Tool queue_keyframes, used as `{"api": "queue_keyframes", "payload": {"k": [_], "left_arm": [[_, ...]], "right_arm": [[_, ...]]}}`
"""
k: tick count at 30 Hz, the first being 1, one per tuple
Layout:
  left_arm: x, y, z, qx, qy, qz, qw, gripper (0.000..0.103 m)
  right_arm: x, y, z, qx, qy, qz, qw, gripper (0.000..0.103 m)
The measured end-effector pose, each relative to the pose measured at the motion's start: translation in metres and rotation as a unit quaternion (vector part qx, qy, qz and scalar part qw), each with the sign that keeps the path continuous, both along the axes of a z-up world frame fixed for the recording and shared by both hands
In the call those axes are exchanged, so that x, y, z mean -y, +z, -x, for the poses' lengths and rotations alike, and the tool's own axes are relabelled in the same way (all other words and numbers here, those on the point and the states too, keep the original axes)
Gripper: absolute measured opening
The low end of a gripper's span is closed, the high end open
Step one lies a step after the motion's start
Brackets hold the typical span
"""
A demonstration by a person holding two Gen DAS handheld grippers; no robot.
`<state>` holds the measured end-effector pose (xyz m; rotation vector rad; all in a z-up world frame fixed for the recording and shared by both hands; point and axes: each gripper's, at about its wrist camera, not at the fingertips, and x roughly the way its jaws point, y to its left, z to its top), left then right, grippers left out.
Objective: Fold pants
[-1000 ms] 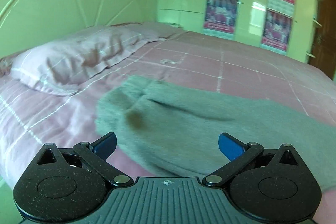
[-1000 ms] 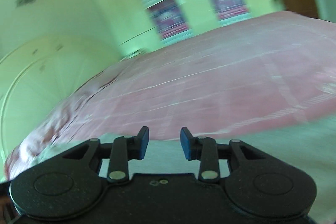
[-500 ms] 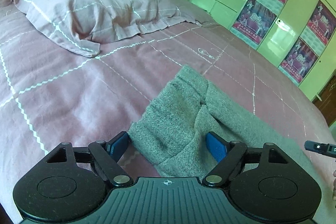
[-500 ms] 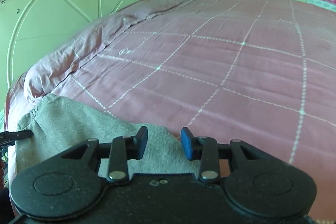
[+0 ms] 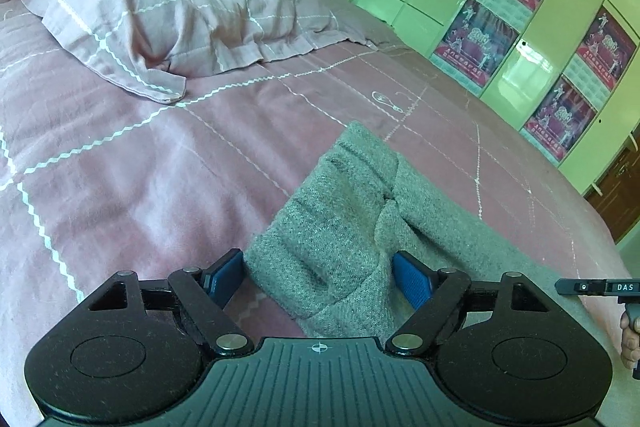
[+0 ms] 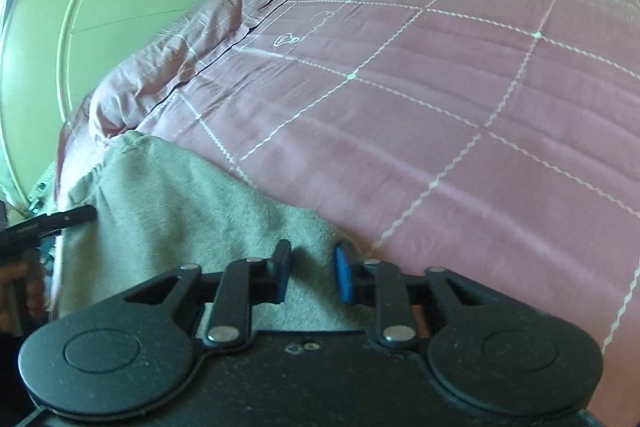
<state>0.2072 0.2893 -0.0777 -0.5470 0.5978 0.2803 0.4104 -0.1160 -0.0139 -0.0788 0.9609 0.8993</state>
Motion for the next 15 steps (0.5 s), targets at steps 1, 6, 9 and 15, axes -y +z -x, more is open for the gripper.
{"api": "queue_keyframes", "payload": {"k": [1,6,9,15], "left_arm": [[0.001,0.002,0.001,-0.001,-0.002,-0.008,1.0000,0.065],[0.003,0.019,0.008,0.028,-0.012,-0.030,0.9991,0.047],[0.004,0.009,0.004,0.002,-0.025,-0.051,0.9984,0.048],[-0.002,0.018,0.019,-0.005,-0.024,-0.045,0.9987,0.073]], "right_arm": [[-0.006,0.001,0.006,0.023,0.004,0.013,1.000,0.002],[-0.005,0.019,0.019,0.105,-0.034,0.022,0.994,0.000],[-0.007,-0.012,0.007,0.075,-0.060,0.069,0.993,0.000],[0.017,0.015,0.029,0.109,-0.133,0.031,0.985,0.014]]}}
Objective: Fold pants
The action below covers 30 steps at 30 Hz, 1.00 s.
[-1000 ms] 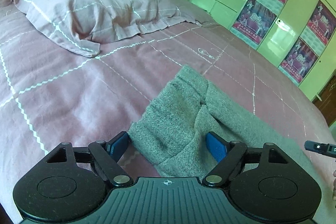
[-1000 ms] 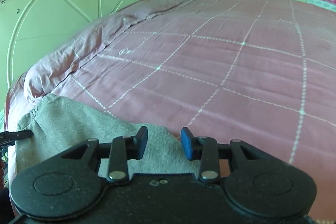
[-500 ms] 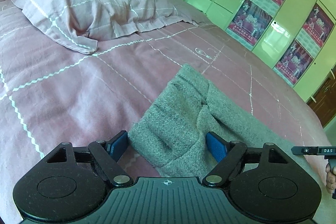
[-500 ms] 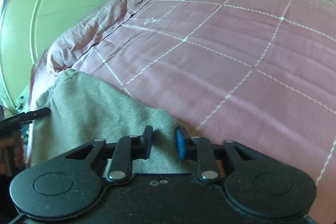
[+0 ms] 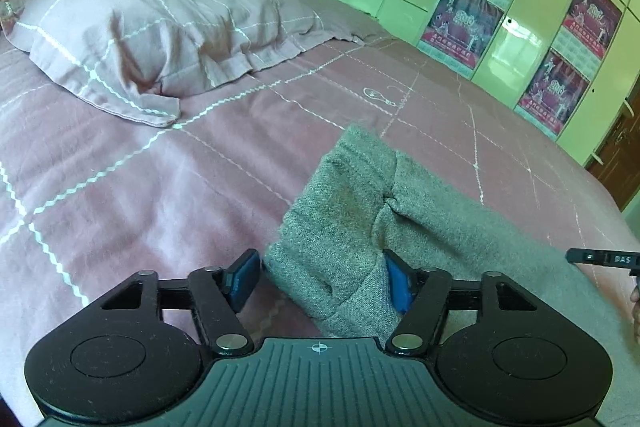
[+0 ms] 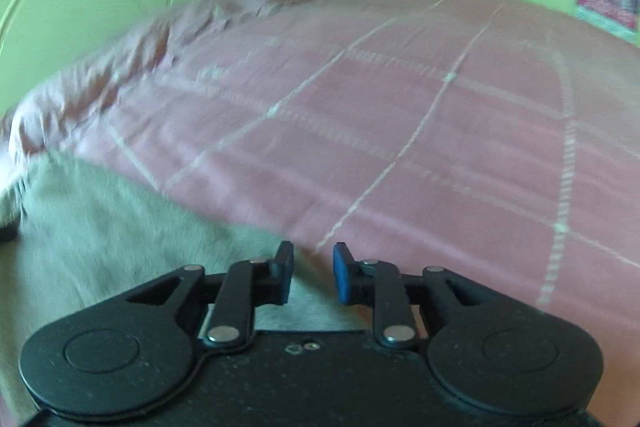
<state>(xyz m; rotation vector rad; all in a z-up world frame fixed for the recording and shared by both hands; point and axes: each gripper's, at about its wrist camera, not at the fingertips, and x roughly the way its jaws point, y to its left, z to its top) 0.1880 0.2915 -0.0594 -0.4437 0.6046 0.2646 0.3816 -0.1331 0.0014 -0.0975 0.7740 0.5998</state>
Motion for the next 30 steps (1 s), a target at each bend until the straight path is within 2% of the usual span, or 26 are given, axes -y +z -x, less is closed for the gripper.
{"api": "queue_keyframes", "payload": {"k": [1,3,5,6,7,9,12,13,14,15,16,17,18,20,22,23,25,28,29,30], "left_arm": [[0.003,0.007,0.007,0.005,0.008,-0.016,0.9998,0.078],[0.018,0.021,0.022,0.021,0.011,-0.056,0.9981,0.081],[0.039,0.031,0.029,0.032,-0.019,-0.083,0.9959,0.088],[0.053,0.034,0.030,0.035,-0.035,-0.100,0.9938,0.089],[0.066,0.034,0.030,0.038,-0.050,-0.118,0.9911,0.091],[0.099,0.034,0.027,0.042,-0.092,-0.148,0.9838,0.093],[0.136,0.027,0.022,0.041,-0.130,-0.159,0.9778,0.093],[0.145,0.023,0.020,0.034,-0.141,-0.160,0.9764,0.094],[0.157,0.017,0.018,0.018,-0.149,-0.162,0.9752,0.095],[0.164,0.010,0.016,0.000,-0.155,-0.166,0.9739,0.096],[0.171,0.000,0.014,-0.019,-0.159,-0.178,0.9708,0.101],[0.178,-0.008,0.016,-0.019,-0.163,-0.194,0.9671,0.103],[0.181,-0.011,0.020,-0.010,-0.161,-0.203,0.9658,0.103],[0.181,-0.011,0.021,-0.009,-0.156,-0.200,0.9672,0.103],[0.181,-0.008,0.022,-0.017,-0.158,-0.197,0.9675,0.103],[0.182,-0.006,0.020,-0.020,-0.160,-0.196,0.9672,0.103],[0.182,-0.006,0.020,-0.021,-0.162,-0.196,0.9669,0.103],[0.185,-0.007,0.022,-0.018,-0.160,-0.197,0.9670,0.103],[0.186,-0.007,0.022,-0.017,-0.159,-0.199,0.9669,0.103],[0.187,-0.006,0.022,-0.017,-0.157,-0.203,0.9664,0.103]], "right_arm": [[0.016,0.012,0.010,0.010,-0.008,-0.022,1.000,0.012],[0.063,0.034,0.040,0.038,-0.053,-0.067,0.996,0.016],[0.125,0.048,0.075,0.054,-0.123,-0.122,0.983,0.027],[0.156,0.051,0.094,0.062,-0.164,-0.148,0.973,0.030],[0.196,0.051,0.117,0.067,-0.216,-0.177,0.958,0.033],[0.267,0.042,0.165,0.074,-0.305,-0.227,0.922,0.031],[0.359,0.020,0.241,0.086,-0.437,-0.279,0.851,0.023],[0.382,0.012,0.261,0.082,-0.473,-0.292,0.827,0.014],[0.401,0.003,0.279,0.076,-0.504,-0.303,0.805,0.008],[0.417,-0.009,0.296,0.073,-0.528,-0.317,0.785,0.007],[0.430,-0.018,0.309,0.072,-0.546,-0.330,0.767,0.007],[0.440,-0.029,0.317,0.061,-0.560,-0.344,0.751,0.008],[0.448,-0.039,0.320,0.044,-0.563,-0.362,0.742,0.008],[0.453,-0.053,0.319,0.027,-0.565,-0.386,0.729,0.012],[0.454,-0.064,0.307,0.013,-0.554,-0.403,0.728,0.018],[0.454,-0.069,0.301,0.003,-0.557,-0.407,0.724,0.020],[0.453,-0.076,0.288,-0.007,-0.556,-0.418,0.719,0.021],[0.452,-0.083,0.269,-0.027,-0.563,-0.401,0.722,0.015],[0.452,-0.081,0.266,-0.029,-0.562,-0.397,0.725,0.003],[0.451,-0.077,0.263,-0.028,-0.560,-0.383,0.734,0.002]]}}
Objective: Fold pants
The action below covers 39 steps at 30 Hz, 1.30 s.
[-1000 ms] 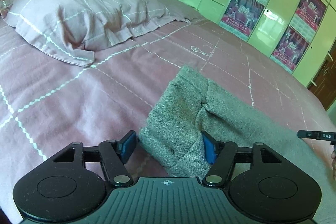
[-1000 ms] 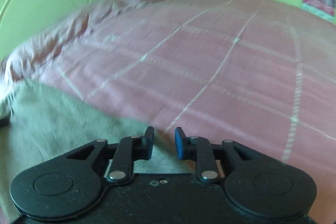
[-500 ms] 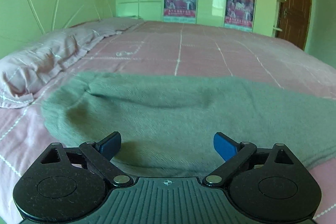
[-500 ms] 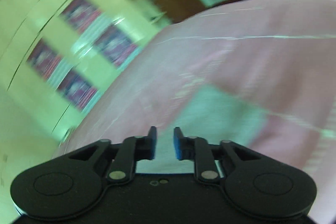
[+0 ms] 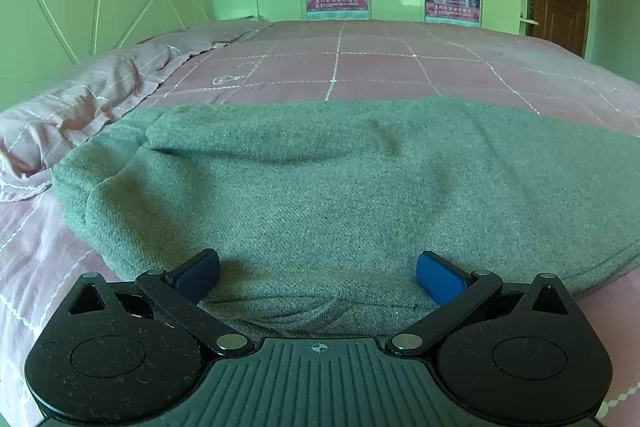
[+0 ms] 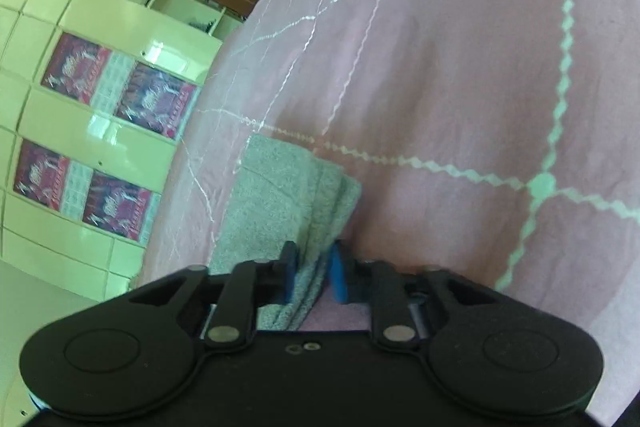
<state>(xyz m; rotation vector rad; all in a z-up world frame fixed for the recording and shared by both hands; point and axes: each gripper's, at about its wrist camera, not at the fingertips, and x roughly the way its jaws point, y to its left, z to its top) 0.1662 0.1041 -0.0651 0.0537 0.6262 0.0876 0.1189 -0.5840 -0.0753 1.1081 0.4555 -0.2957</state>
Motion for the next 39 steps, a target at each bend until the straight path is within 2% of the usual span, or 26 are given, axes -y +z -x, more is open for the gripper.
{"api": "queue_keyframes", "payload": {"k": [1,2,3,5,6,7,8,9,10,13,15,17,18,20,21,22,23,25,27,29,31,33,35,37,39], "left_arm": [[0.001,0.004,-0.001,0.001,0.006,-0.001,1.0000,0.103],[0.002,0.011,0.001,0.009,0.017,0.003,0.9998,0.103],[0.006,0.019,0.007,0.032,0.017,0.011,0.9993,0.103],[0.024,0.029,0.017,0.080,-0.013,0.021,0.9965,0.103],[0.036,0.029,0.018,0.089,-0.036,0.012,0.9953,0.103],[0.049,0.021,0.011,0.063,-0.058,-0.010,0.9962,0.103],[0.057,0.005,-0.004,-0.007,-0.059,-0.029,0.9978,0.103],[0.056,-0.006,-0.006,-0.012,-0.052,-0.014,0.9985,0.103],[0.053,-0.008,-0.004,-0.002,-0.047,-0.004,0.9989,0.103],[0.059,0.003,-0.001,-0.015,-0.041,-0.016,0.9989,0.103],[0.066,0.021,0.003,0.002,-0.029,0.017,0.9994,0.103],[0.084,0.035,0.007,0.038,-0.052,0.064,0.9958,0.103],[0.096,0.038,0.004,0.037,-0.059,0.080,0.9943,0.103],[0.124,0.028,-0.011,0.001,-0.082,0.111,0.9904,0.103],[0.139,0.016,-0.020,-0.035,-0.082,0.103,0.9906,0.103],[0.158,0.007,-0.026,-0.063,-0.065,0.066,0.9937,0.103],[0.175,0.011,-0.022,-0.045,-0.058,0.053,0.9959,0.103],[0.205,0.024,-0.012,-0.012,-0.103,0.108,0.9887,0.103],[0.254,0.035,-0.005,0.006,-0.141,0.077,0.9870,0.103],[0.296,0.032,-0.007,-0.014,-0.169,0.064,0.9834,0.103],[0.329,0.015,-0.015,-0.063,-0.174,0.039,0.9820,0.103],[0.345,0.013,-0.006,-0.051,-0.153,0.016,0.9868,0.103],[0.347,0.022,0.001,-0.047,-0.140,0.034,0.9884,0.103],[0.351,0.025,0.008,-0.027,-0.151,0.031,0.9876,0.103],[0.355,0.014,0.007,-0.044,-0.169,0.023,0.9843,0.103]], "right_arm": [[-0.003,0.009,0.000,0.004,0.006,0.024,1.000,0.001],[-0.004,0.022,0.008,0.031,0.014,0.052,0.998,0.001],[-0.008,0.031,0.013,0.050,0.017,0.074,0.996,0.001],[-0.015,0.036,0.015,0.037,0.018,0.124,0.991,0.001],[-0.015,0.028,0.010,0.017,0.018,0.124,0.992,0.001],[-0.010,0.015,0.004,-0.010,0.020,0.111,0.994,0.002],[-0.003,0.000,0.004,-0.007,0.015,0.081,0.997,0.000],[0.002,-0.008,0.007,0.011,0.005,0.053,0.999,0.000],[0.005,-0.012,0.012,0.024,0.000,0.030,0.999,0.000],[0.006,-0.009,0.016,0.027,0.012,0.035,0.999,0.000],[0.008,-0.011,0.018,0.034,0.014,0.025,0.999,0.000],[0.008,-0.011,0.018,0.038,0.014,0.024,0.999,0.000],[0.008,-0.012,0.018,0.039,0.013,0.023,0.999,0.000],[0.011,-0.013,0.020,0.040,0.013,0.021,0.999,0.000],[0.012,-0.014,0.021,0.040,0.014,0.020,0.999,0.000],[0.012,-0.014,0.021,0.040,0.015,0.020,0.999,0.000],[0.014,-0.014,0.021,0.040,0.018,0.018,0.999,0.001],[0.016,-0.013,0.025,0.046,0.027,0.017,0.998,0.004],[0.015,-0.013,0.027,0.054,0.031,0.020,0.998,0.006],[0.014,-0.014,0.029,0.056,0.031,0.024,0.998,0.006],[0.014,-0.014,0.029,0.054,0.034,0.026,0.998,0.006],[0.015,-0.011,0.029,0.052,0.041,0.027,0.997,0.006],[0.016,-0.010,0.029,0.052,0.047,0.027,0.997,0.007],[0.018,-0.011,0.032,0.065,0.043,0.019,0.997,0.009],[0.021,-0.014,0.039,0.091,0.024,0.003,0.996,0.013]]}}
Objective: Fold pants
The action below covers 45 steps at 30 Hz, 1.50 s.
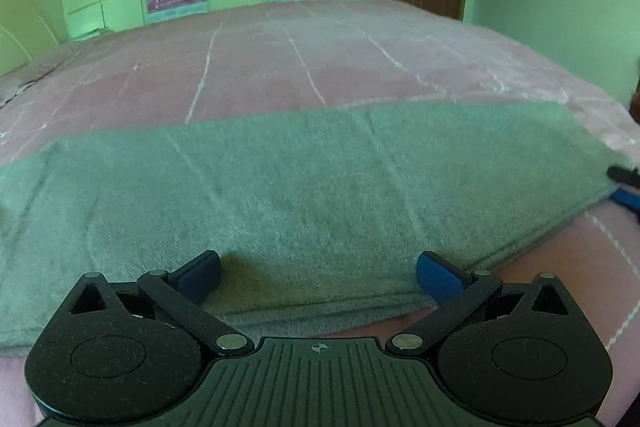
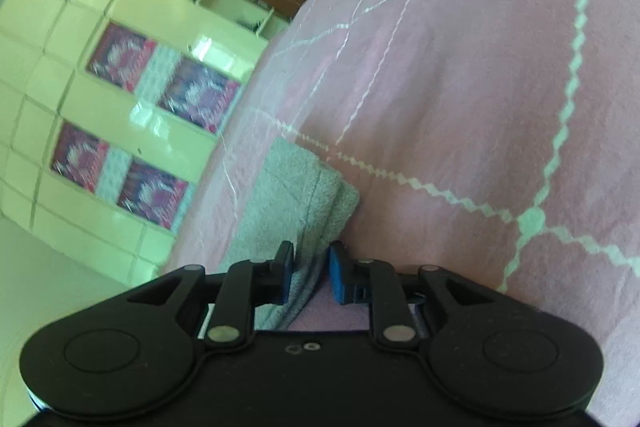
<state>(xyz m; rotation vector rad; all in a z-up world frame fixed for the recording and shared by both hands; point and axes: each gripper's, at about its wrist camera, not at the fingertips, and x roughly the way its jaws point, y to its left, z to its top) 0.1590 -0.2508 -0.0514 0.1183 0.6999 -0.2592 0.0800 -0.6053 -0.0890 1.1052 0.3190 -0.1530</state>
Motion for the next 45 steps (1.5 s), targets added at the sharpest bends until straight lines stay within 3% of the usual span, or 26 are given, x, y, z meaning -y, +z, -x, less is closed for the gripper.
{"api": "queue_keyframes", "payload": {"k": [5,14,22,27,30,34,36,38,43,45], "left_arm": [[-0.012,-0.001,-0.007,-0.003,-0.003,0.016,0.9999,0.103],[-0.013,-0.007,-0.015,0.008,-0.001,0.019,0.9998,0.103],[-0.016,-0.009,-0.016,0.011,-0.003,0.024,0.9997,0.103],[-0.025,-0.004,-0.013,0.013,-0.004,0.042,0.9990,0.103],[-0.055,0.007,-0.005,0.036,0.020,0.036,0.9985,0.103],[-0.149,0.023,0.001,0.073,0.082,0.010,0.9939,0.103],[-0.209,0.029,-0.003,0.076,0.137,-0.006,0.9877,0.103],[-0.276,0.034,-0.006,0.076,0.202,-0.010,0.9764,0.103],[-0.415,0.035,-0.013,0.071,0.323,-0.010,0.9438,0.103],[-0.451,0.027,-0.023,0.053,0.344,-0.010,0.9374,0.099]], "right_arm": [[0.003,-0.005,0.019,0.040,-0.055,-0.047,0.997,0.020],[-0.006,0.006,-0.001,-0.009,-0.036,-0.022,0.999,0.029],[-0.006,0.017,0.012,0.005,-0.078,0.002,0.997,0.017],[-0.010,0.019,0.007,0.000,-0.055,0.003,0.998,0.020],[-0.016,0.026,0.003,0.007,-0.039,0.010,0.999,0.023],[-0.048,0.042,-0.024,0.012,0.048,0.050,0.998,0.023],[-0.081,0.049,-0.052,0.010,0.115,0.071,0.991,0.023],[-0.129,0.057,-0.086,0.011,0.194,0.102,0.976,0.023],[-0.274,0.076,-0.177,0.001,0.371,0.203,0.906,0.024],[-0.320,0.081,-0.207,0.005,0.412,0.223,0.883,0.024]]}}
